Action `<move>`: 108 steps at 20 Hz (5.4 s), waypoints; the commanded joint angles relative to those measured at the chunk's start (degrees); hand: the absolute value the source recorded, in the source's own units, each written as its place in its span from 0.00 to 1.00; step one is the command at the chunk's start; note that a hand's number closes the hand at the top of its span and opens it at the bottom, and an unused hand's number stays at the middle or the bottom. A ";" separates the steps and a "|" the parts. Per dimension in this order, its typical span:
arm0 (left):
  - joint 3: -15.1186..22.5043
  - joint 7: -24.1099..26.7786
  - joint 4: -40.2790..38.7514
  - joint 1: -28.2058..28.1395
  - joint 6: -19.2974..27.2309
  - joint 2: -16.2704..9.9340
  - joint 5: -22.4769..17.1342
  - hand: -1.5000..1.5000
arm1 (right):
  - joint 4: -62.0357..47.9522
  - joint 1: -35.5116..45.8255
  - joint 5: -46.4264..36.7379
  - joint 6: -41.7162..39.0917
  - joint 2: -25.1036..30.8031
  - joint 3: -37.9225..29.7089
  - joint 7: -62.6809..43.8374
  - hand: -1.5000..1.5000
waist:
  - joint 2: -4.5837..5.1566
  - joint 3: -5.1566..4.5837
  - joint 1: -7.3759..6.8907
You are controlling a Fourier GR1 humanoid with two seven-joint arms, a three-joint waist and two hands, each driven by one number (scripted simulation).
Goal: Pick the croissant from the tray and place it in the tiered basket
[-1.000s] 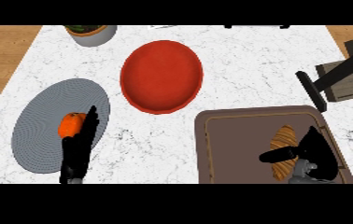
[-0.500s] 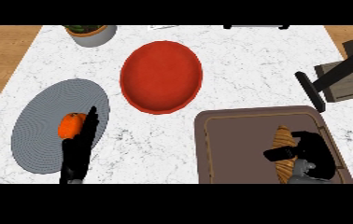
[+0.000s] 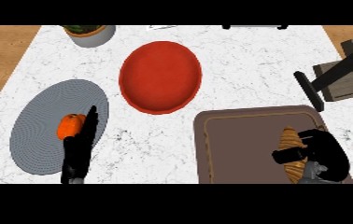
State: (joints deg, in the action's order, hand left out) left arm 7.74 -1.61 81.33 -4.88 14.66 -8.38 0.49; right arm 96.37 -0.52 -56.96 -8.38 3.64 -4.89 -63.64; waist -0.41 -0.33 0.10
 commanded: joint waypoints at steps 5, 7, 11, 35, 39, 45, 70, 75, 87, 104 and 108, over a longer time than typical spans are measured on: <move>-1.25 -0.66 -0.52 0.09 0.09 -0.31 -0.23 0.50 | 16.96 1.35 10.97 -24.27 14.71 -12.89 -7.10 1.00 | 0.14 0.17 0.80; -0.64 0.22 -0.33 -1.21 -1.25 -0.40 -0.56 0.50 | 19.69 3.58 13.89 -26.19 16.75 -17.22 -8.36 1.00 | 0.16 0.18 0.48; 1.15 1.39 -0.92 -1.85 0.61 1.71 1.53 0.50 | 25.60 6.43 16.13 -25.90 18.18 -22.61 -11.16 1.00 | 0.19 0.20 0.37; -0.74 -0.39 -1.49 1.53 -1.37 -0.02 0.98 0.50 | 11.82 47.46 14.90 -36.66 51.85 -30.57 -10.47 1.00 | 0.31 0.02 -1.04; 0.75 1.78 -3.23 0.42 -1.57 1.47 1.57 0.50 | -0.73 54.20 10.47 -31.85 54.48 -26.77 -7.27 1.00 | 0.79 0.02 -2.27; 1.68 -0.37 0.00 -0.23 -1.47 1.56 2.23 0.50 | -14.11 61.66 6.01 -27.14 54.82 -22.58 -3.57 1.00 | 0.65 0.19 -1.99; -1.80 -1.19 -2.94 2.53 -1.74 2.41 1.34 0.50 | -51.52 63.27 5.30 7.84 46.38 -29.84 13.16 0.00 | 0.79 0.43 -0.66; -2.39 0.66 -1.95 1.44 -3.99 0.69 0.65 0.50 | -54.19 63.66 9.07 17.27 44.59 -33.65 18.28 0.00 | 0.82 0.41 -1.16; -1.51 0.97 -0.92 -1.41 -2.72 2.16 1.70 0.50 | -45.32 61.06 6.57 32.79 51.69 -35.44 19.68 0.00 | 0.30 0.31 0.06; -5.32 0.97 -0.70 -4.04 -1.57 0.89 0.47 0.50 | -6.42 40.49 16.29 -2.52 63.22 -60.10 1.56 0.00 | -1.19 0.36 5.87; -5.70 0.00 1.14 -4.75 -2.20 0.18 -0.16 0.50 | -0.35 38.08 21.78 -14.00 64.14 -70.74 1.91 0.00 | -1.33 0.44 5.97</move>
